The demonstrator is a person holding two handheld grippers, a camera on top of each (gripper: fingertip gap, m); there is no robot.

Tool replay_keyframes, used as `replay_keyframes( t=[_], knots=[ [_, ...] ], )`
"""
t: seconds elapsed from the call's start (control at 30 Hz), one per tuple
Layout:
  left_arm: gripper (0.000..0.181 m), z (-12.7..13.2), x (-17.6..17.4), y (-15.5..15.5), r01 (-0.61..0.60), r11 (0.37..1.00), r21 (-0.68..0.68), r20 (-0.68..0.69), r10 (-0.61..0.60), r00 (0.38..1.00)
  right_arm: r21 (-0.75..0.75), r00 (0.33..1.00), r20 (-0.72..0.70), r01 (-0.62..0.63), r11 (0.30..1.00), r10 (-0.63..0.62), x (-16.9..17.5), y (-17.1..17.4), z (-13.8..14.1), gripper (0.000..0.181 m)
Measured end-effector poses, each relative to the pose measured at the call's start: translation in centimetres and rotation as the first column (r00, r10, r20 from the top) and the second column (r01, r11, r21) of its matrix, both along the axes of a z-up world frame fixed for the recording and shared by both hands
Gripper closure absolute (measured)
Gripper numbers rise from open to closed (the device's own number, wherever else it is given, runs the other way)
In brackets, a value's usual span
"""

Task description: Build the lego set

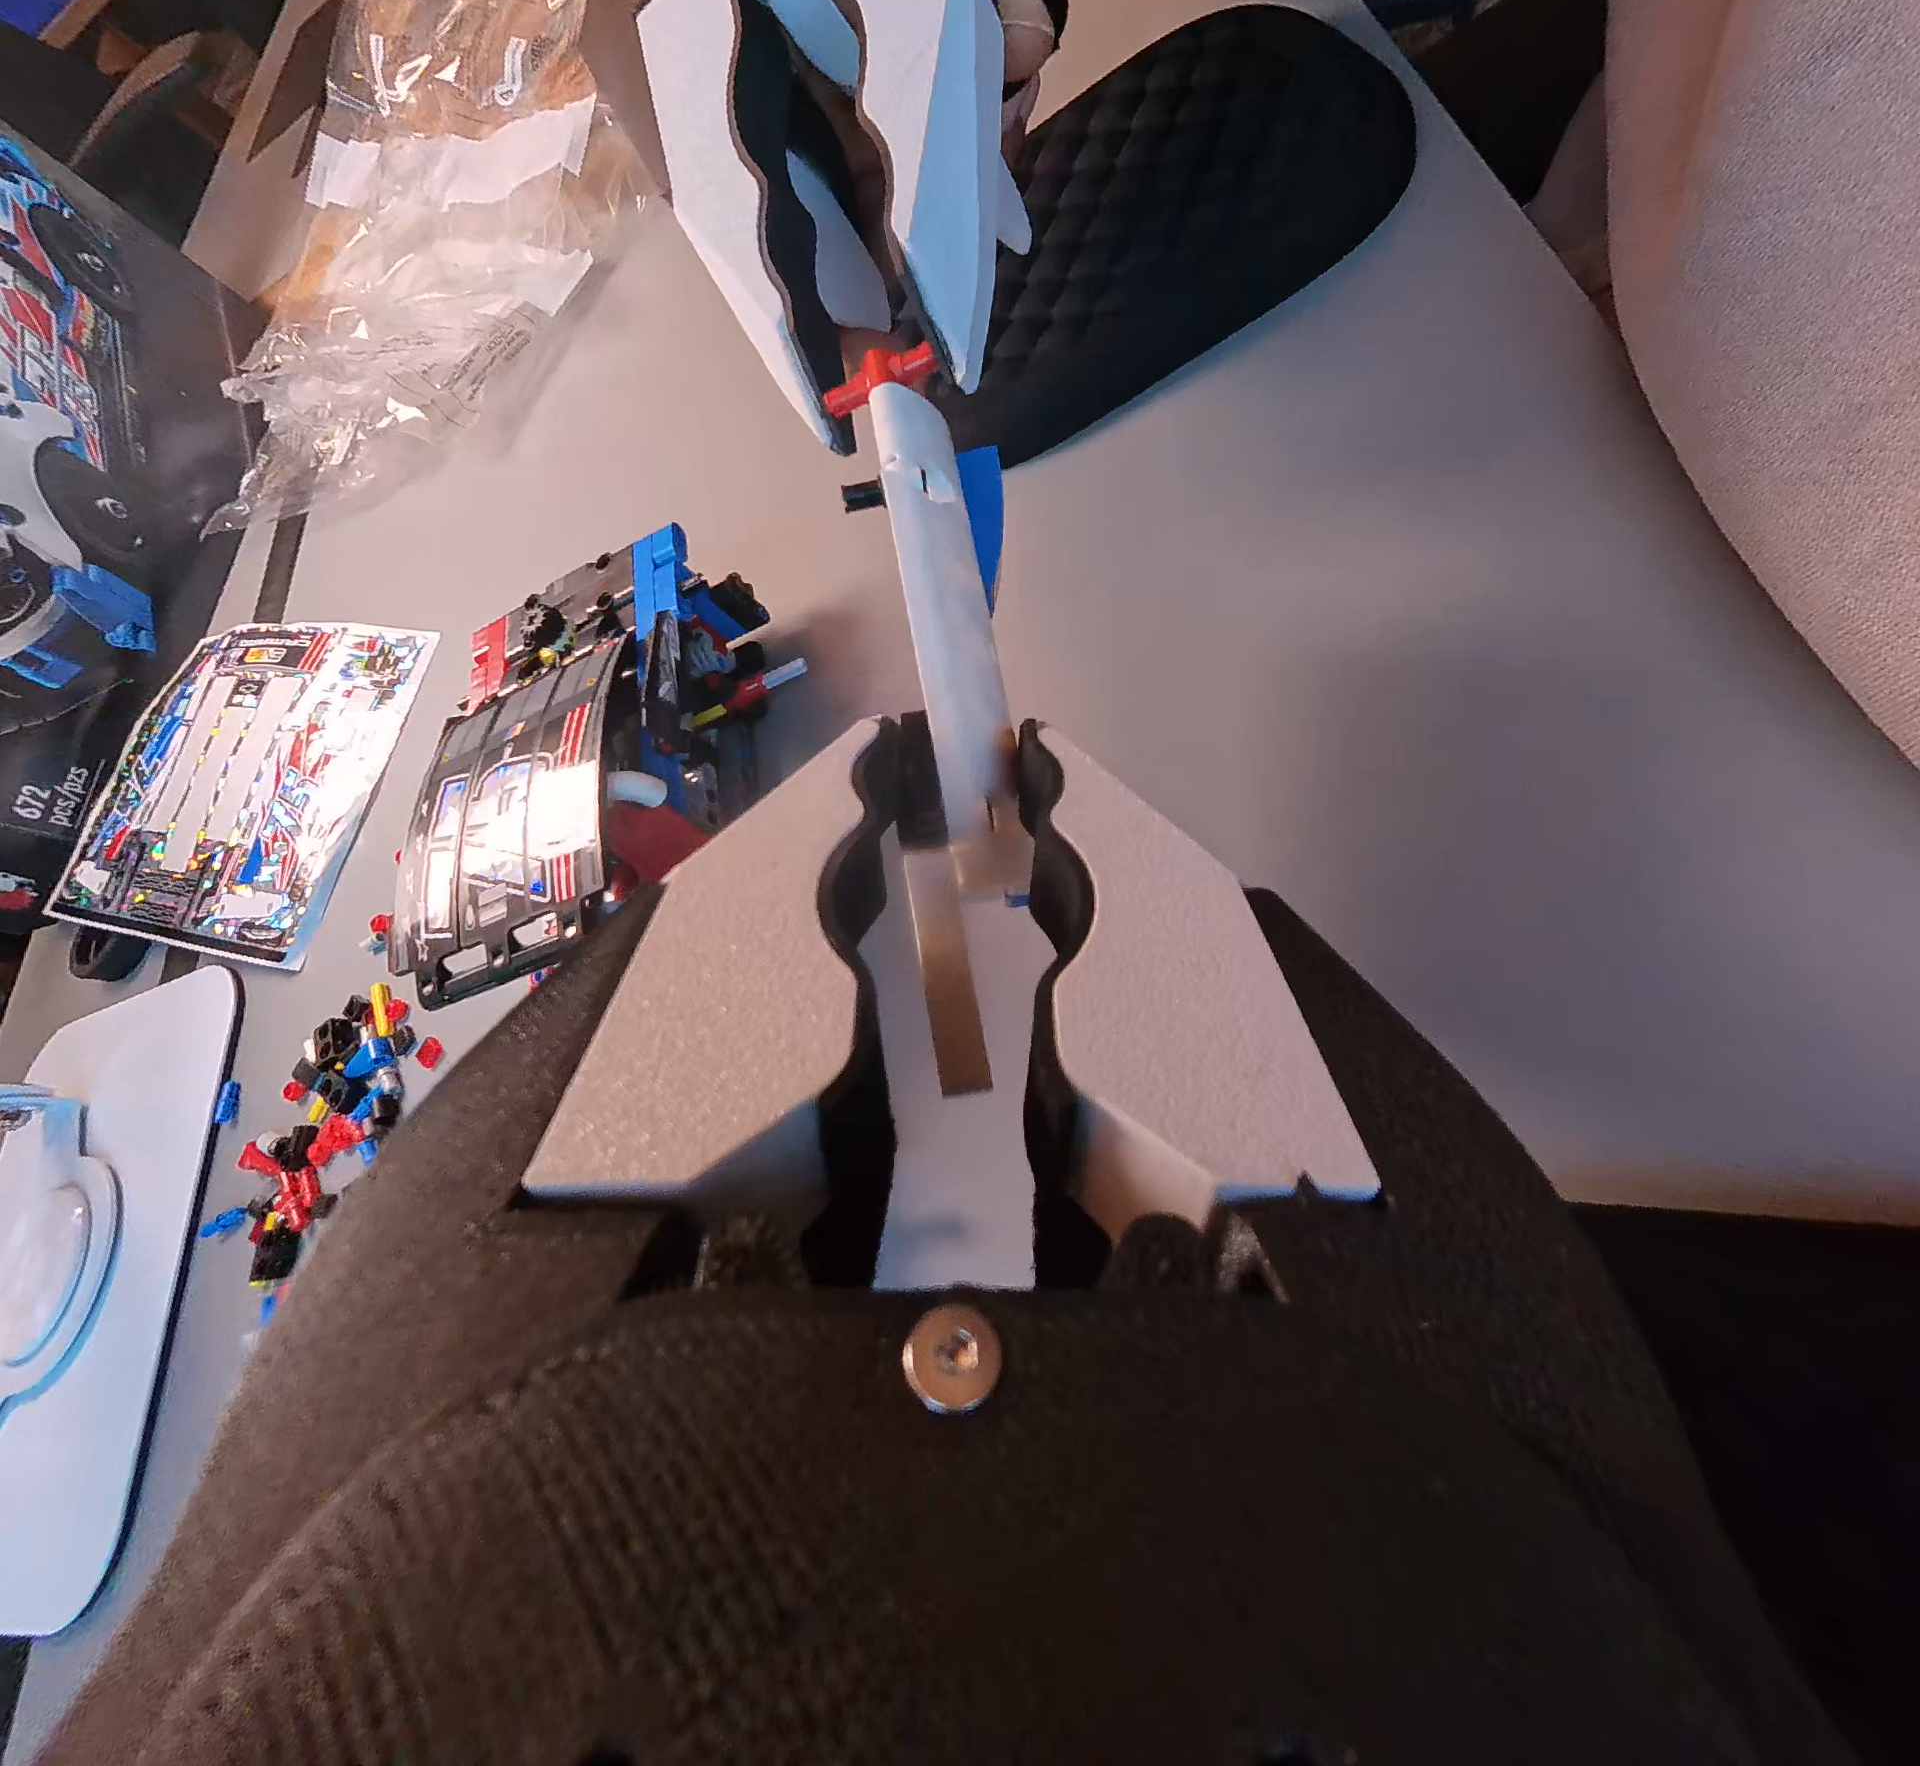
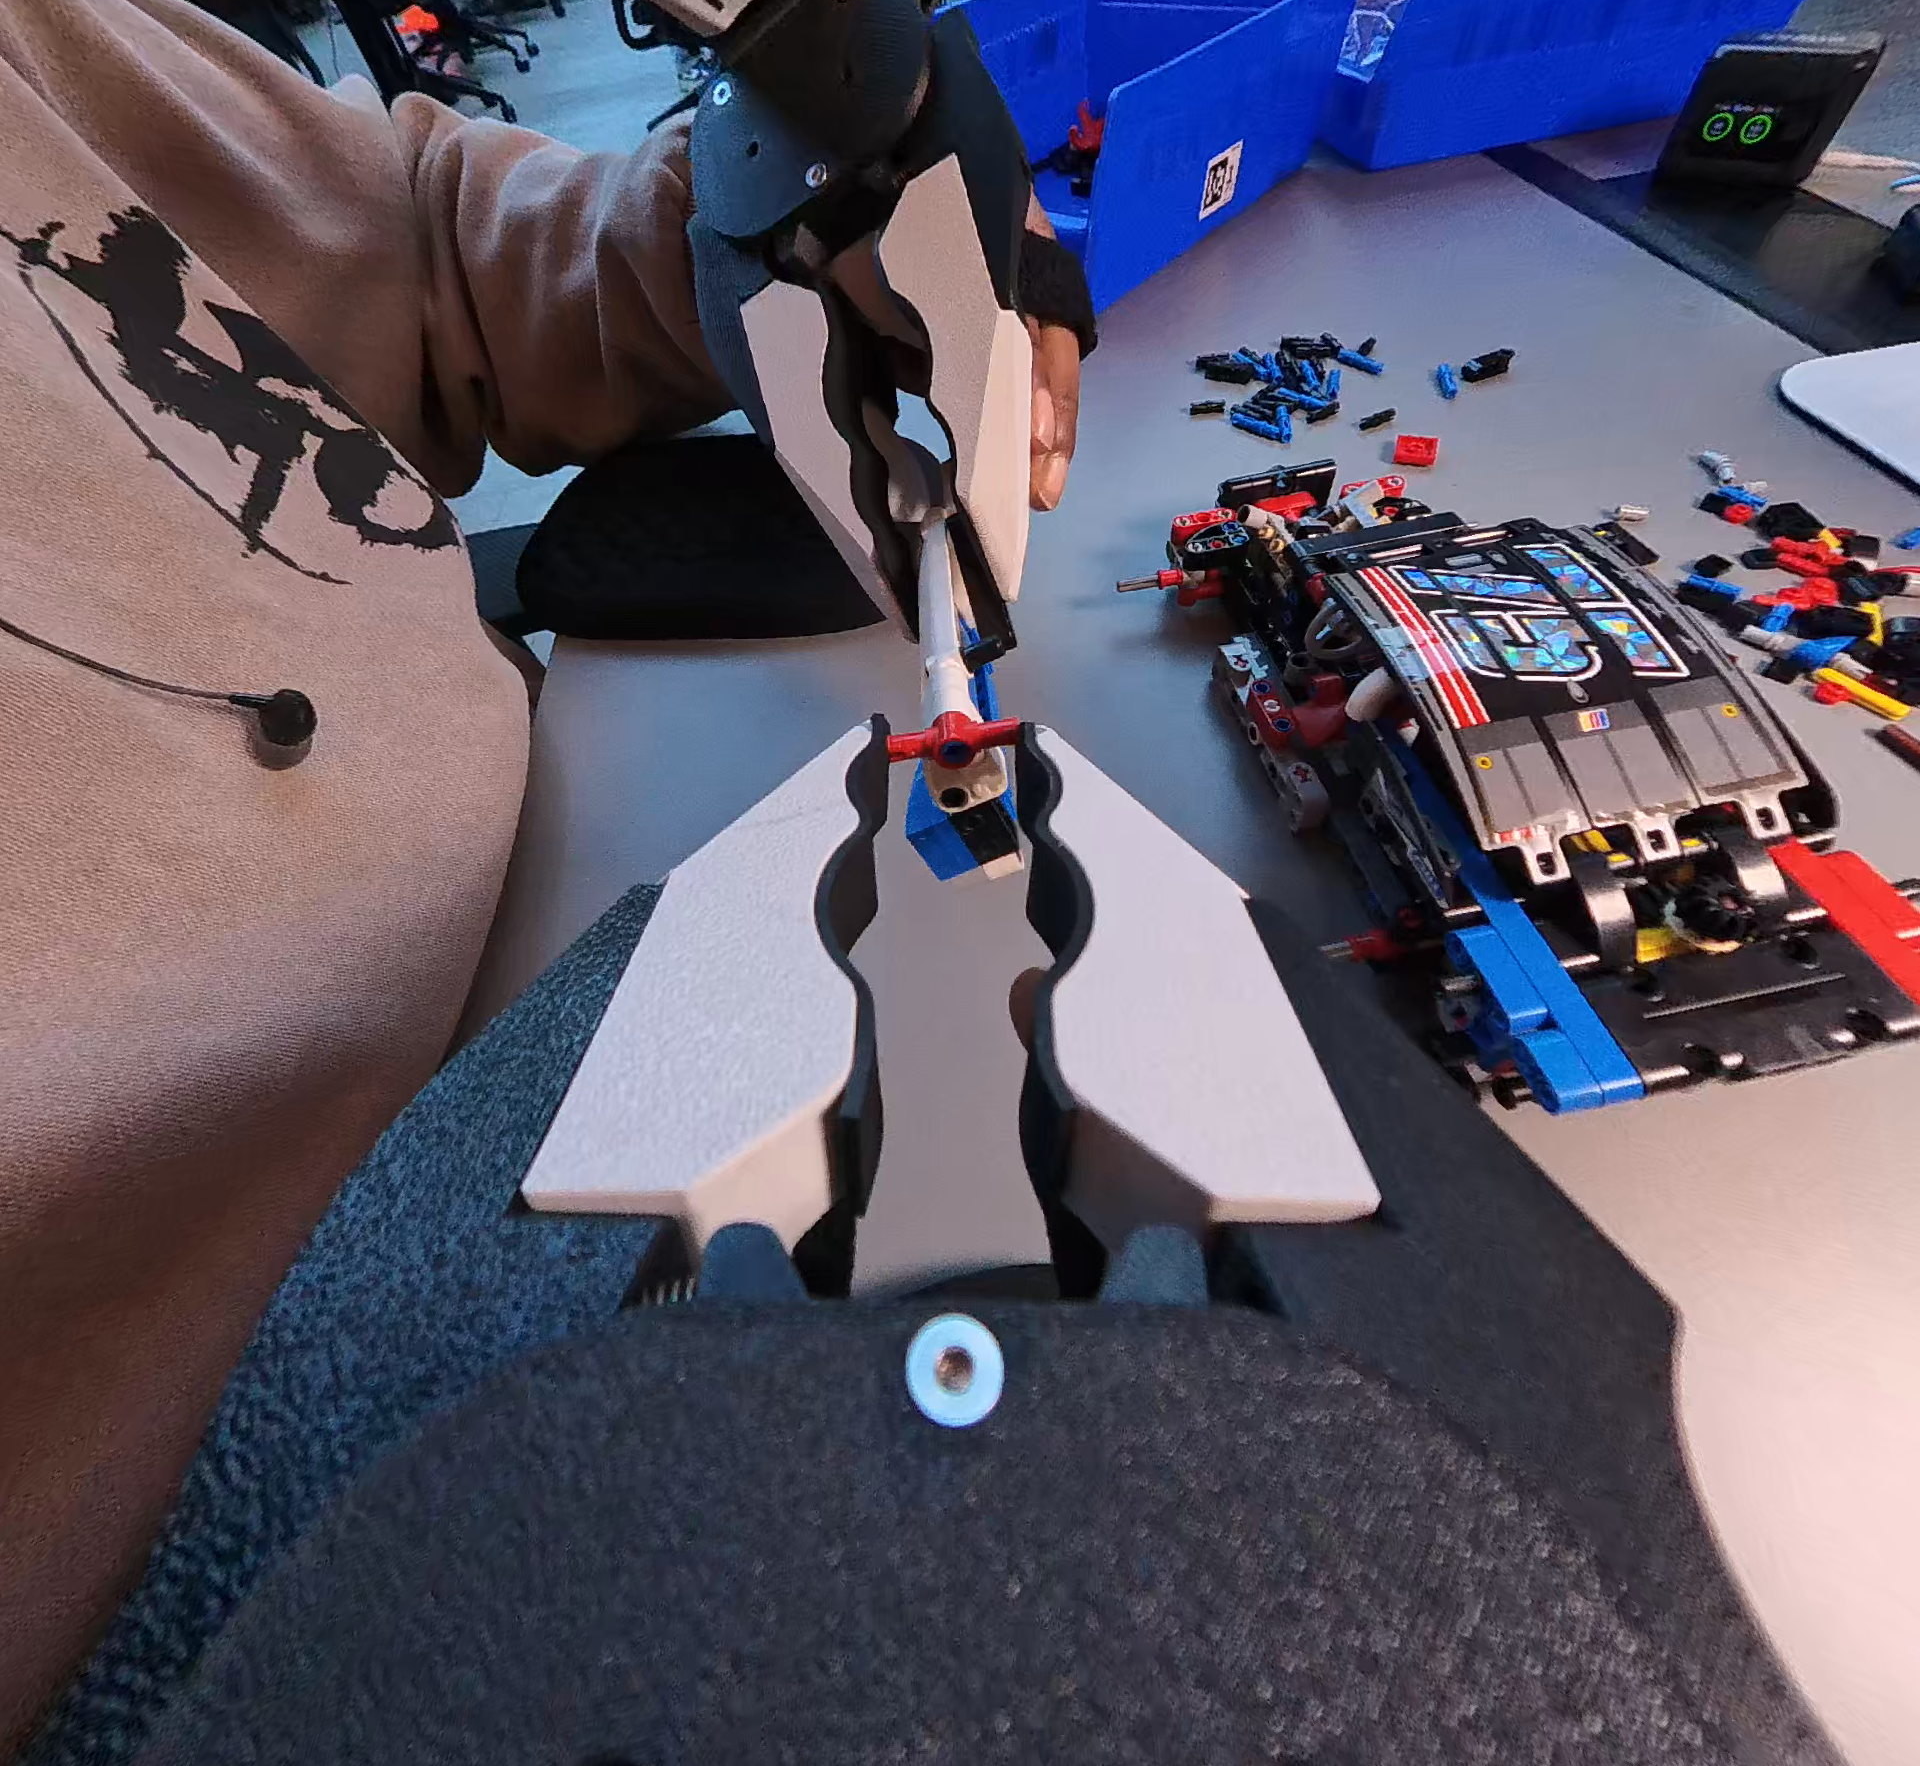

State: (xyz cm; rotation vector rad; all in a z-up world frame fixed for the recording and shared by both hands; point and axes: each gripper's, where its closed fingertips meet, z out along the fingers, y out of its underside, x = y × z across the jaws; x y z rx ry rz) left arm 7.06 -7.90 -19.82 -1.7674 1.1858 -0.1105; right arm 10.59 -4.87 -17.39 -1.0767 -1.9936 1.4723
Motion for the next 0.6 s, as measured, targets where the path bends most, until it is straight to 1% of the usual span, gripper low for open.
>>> replay_keyframes(
  t=[0.17,0.33,0.47,0.6],
  knots=[
    [0.160,-0.1,0.2,-0.2,0.009,1.000,-0.030,0.053,-0.007,0.999,-0.010,1.000,-0.011,-0.008,1.000,0.008,0.0,-0.1,0.1,0.159],
    [0.160,0.1,0.3,-0.6,0.034,0.996,-0.085,0.150,-0.021,0.988,-0.020,1.000,-0.019,-0.021,1.000,0.021,-0.2,-0.2,0.1,0.159],
    [0.160,-0.5,-0.1,-0.4,0.021,0.994,-0.106,0.146,-0.005,0.989,-0.026,1.000,0.014,-0.014,1.000,0.015,-0.6,0.0,-0.4,0.159],
    [0.160,-1.2,-1.0,0.2,-0.011,0.988,-0.151,0.169,0.037,0.985,-0.065,0.998,0.052,0.031,0.997,-0.027,-1.6,0.7,-1.2,0.159]
  ],
)
